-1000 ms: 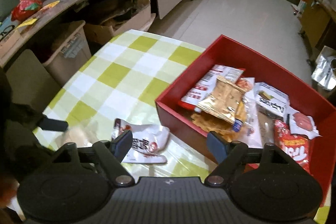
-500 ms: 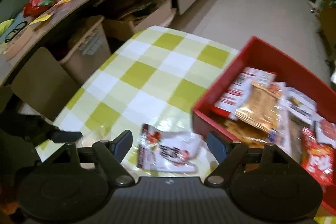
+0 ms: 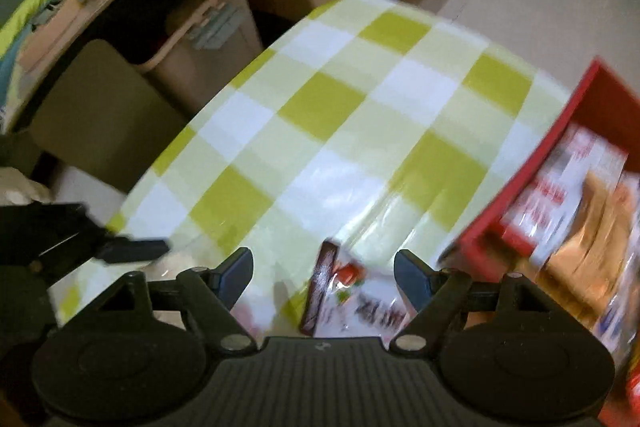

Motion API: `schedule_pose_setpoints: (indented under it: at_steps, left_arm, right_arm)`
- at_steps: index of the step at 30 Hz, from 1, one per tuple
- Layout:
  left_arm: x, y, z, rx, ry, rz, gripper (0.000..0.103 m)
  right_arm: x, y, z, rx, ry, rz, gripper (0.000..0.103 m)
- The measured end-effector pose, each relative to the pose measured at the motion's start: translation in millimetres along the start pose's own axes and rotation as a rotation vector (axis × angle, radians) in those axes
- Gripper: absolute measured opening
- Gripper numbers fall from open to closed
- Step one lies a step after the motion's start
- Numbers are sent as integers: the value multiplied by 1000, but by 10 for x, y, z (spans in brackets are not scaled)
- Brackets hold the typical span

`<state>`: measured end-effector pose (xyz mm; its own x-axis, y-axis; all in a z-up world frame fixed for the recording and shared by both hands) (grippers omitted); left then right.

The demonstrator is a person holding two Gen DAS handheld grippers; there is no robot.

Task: Organize snacks
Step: 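Close the left tool on the bread bag while the right tool grasps the jerky pouch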

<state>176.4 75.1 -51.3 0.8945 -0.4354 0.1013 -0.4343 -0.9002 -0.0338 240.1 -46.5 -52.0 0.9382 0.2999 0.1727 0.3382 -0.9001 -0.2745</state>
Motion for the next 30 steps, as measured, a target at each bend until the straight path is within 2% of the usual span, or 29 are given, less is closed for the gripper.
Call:
schedule_pose_setpoints:
  at_steps: [4, 8, 11, 17, 22, 24, 30]
  left_arm:
    - [-9, 16, -4, 7, -2, 6, 72]
    - [-34, 50, 5, 27, -9, 15, 73]
    - [-30, 47, 6, 28, -7, 11, 73]
    - [-22, 41, 6, 25, -9, 13, 73]
    - [-9, 16, 14, 10, -15, 13, 74]
    - [-3, 13, 18, 6, -16, 16, 74]
    - [17, 34, 35, 12, -23, 21, 75]
  right_arm:
    - [-244, 114, 11, -17, -53, 40, 86]
    - [-576, 146, -25, 50, -120, 50, 85]
    - [-686, 100, -125, -2, -114, -6, 85]
    - [-287, 54, -273, -95, -12, -36, 85]
    - [-57, 50, -49, -164, -74, -60, 85]
    - [-36, 65, 7, -163, -74, -60, 88]
    - [-77, 47, 73, -167, -100, -73, 88]
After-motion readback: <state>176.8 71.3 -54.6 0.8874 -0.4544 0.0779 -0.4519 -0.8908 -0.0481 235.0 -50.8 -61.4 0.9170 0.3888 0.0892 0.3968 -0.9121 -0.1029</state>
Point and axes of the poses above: each gripper's, at about its wrist camera, not at the fingertips, and z roughly the way its jaws point, y to its right, x to its top, the point moved 2 cm from there along z, roughly the way its jaws point, and after that the axes turned 12 degrees about -y, right-handed, at the moved point
